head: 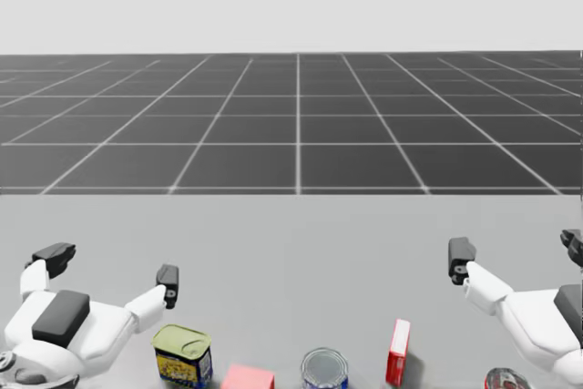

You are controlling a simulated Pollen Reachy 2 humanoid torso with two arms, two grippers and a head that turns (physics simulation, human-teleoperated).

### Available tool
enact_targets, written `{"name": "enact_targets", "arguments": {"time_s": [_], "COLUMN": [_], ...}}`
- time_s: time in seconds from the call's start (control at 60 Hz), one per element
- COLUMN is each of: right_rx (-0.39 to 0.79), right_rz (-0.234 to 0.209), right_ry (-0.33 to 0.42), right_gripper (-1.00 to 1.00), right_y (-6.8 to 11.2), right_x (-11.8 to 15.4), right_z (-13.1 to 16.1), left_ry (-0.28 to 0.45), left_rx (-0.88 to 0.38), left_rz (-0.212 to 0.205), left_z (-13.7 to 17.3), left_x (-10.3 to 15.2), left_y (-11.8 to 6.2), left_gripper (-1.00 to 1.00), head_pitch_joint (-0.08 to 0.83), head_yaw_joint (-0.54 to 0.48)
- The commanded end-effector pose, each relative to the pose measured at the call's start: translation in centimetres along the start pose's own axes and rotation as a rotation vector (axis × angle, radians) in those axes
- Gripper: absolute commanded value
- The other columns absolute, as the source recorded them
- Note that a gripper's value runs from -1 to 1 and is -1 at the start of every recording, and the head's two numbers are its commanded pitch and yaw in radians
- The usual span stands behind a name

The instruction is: Find the red cube and pick it up.

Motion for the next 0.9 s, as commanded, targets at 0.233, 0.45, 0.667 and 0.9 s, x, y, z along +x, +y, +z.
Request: {"name": "enact_targets", "arguments": {"time_s": [0.233,0.45,0.667,0.9], "right_rx": [0.008,0.017,0.026,0.029], "right_rz": [0.009,0.015,0.019,0.019], "right_ry": [0.001,0.006,0.014,0.02], "right_gripper": [-1.0,-1.0,-1.0,-1.0], "right_y": [0.0,0.02,0.13,0.31], "right_x": [0.0,0.02,-0.02,-0.07], "right_z": [-0.04,0.01,0.03,0.08], "left_ry": [0.001,0.003,0.005,0.006], "left_rx": [0.002,0.001,-0.003,-0.007], "left_rz": [-0.002,-0.005,-0.005,0.028], "left_z": [-0.1,-0.12,-0.13,0.08], "left_x": [-0.02,-0.05,-0.04,0.3], "left_y": [0.1,0.05,-0.02,-0.04], "left_gripper": [-1.0,-1.0,-1.0,-1.0], "head_pitch_joint": [0.484,0.622,0.714,0.725], "head_yaw_joint": [0.04,0.07,0.09,0.11]}}
